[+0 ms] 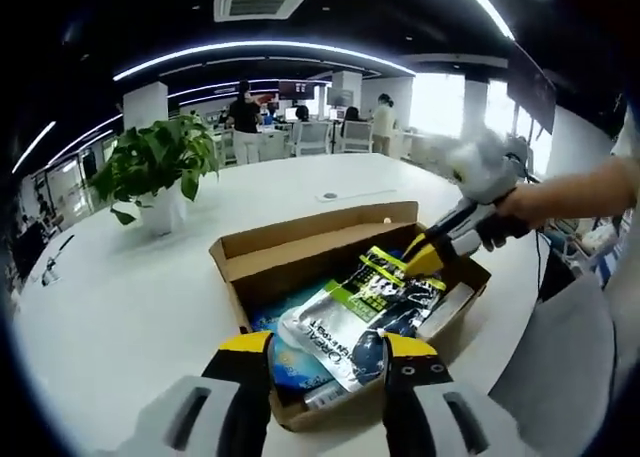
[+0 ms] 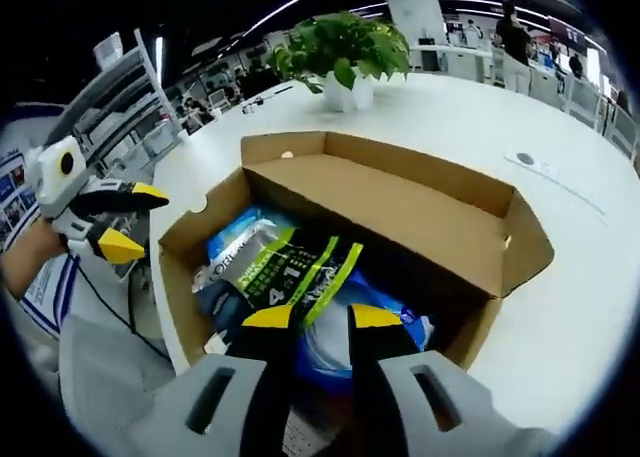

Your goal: Operate the shoe box by opening the lid, removing the specified soft item, and placing it in the target area until the item is outside and the box remains undamaged.

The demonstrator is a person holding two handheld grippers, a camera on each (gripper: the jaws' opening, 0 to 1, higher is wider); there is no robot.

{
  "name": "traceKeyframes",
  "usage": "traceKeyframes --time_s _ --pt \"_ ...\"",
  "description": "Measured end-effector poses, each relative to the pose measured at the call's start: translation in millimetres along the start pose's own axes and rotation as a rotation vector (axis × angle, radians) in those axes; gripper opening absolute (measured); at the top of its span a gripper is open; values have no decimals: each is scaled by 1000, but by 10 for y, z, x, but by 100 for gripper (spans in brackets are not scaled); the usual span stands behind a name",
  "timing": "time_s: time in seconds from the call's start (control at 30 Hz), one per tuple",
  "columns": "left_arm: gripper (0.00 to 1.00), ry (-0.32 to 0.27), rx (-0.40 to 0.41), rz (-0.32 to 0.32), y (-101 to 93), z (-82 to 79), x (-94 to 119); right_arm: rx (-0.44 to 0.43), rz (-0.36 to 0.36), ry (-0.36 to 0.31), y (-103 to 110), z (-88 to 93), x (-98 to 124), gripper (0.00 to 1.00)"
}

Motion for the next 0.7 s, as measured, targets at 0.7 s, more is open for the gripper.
traceKeyframes --time_s 0.7 --pt "40 60 -11 1 46 136 -51 159 43 22 49 -4 8 2"
Point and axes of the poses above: the point that each gripper's makers call its tool centre point, and the gripper's own axes: x roughly backward along the fingers, y roughly to its left, z roughly out of its underside, the point moved 3 cm from there along x, roughly backward along the fingers, and after that the axes turned 4 degrees about -y, right-handed, at the moved point
